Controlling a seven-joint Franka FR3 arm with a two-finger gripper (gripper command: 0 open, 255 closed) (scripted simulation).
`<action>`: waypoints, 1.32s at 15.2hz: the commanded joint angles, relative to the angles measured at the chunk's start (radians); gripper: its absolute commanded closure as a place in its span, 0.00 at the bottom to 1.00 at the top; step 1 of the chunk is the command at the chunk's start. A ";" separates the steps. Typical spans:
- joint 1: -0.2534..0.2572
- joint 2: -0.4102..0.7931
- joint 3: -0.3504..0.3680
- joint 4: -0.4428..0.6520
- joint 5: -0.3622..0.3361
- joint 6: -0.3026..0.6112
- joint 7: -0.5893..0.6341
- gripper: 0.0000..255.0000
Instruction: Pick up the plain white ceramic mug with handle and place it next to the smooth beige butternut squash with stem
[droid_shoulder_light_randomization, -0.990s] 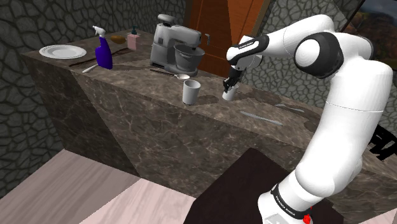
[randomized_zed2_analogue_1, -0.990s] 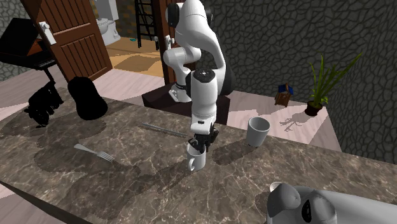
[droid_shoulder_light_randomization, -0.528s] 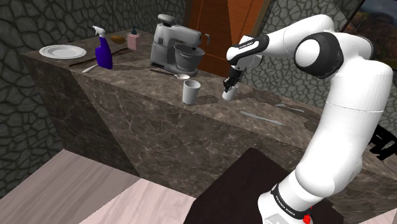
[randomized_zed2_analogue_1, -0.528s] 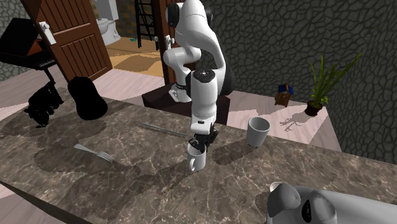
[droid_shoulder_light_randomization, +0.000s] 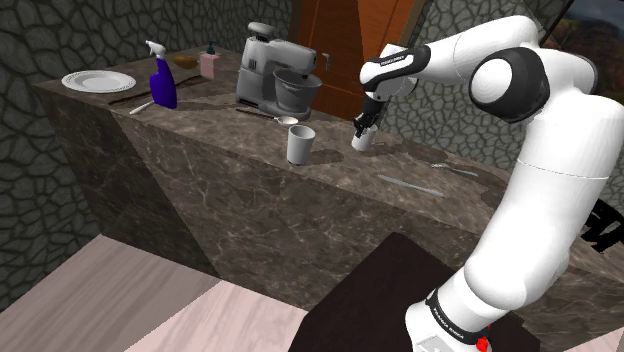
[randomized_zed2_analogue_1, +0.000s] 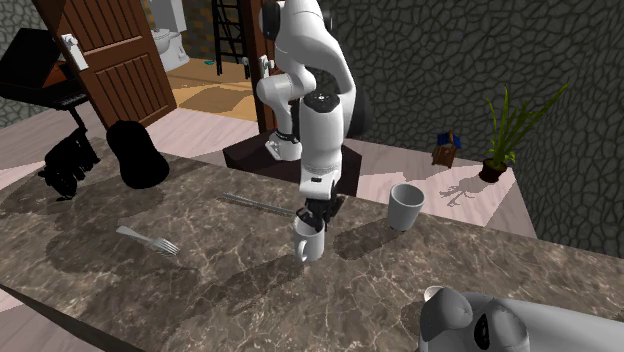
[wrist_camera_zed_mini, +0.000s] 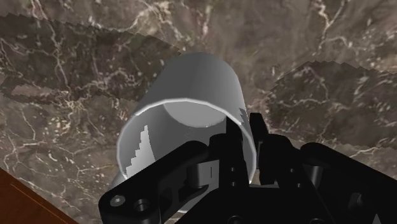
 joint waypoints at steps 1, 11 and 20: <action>0.001 -0.015 -0.002 0.009 -0.005 -0.024 0.003 1.00; 0.004 -0.055 -0.008 0.090 -0.022 -0.144 0.014 1.00; 0.003 -0.074 -0.012 0.186 -0.030 -0.258 0.020 1.00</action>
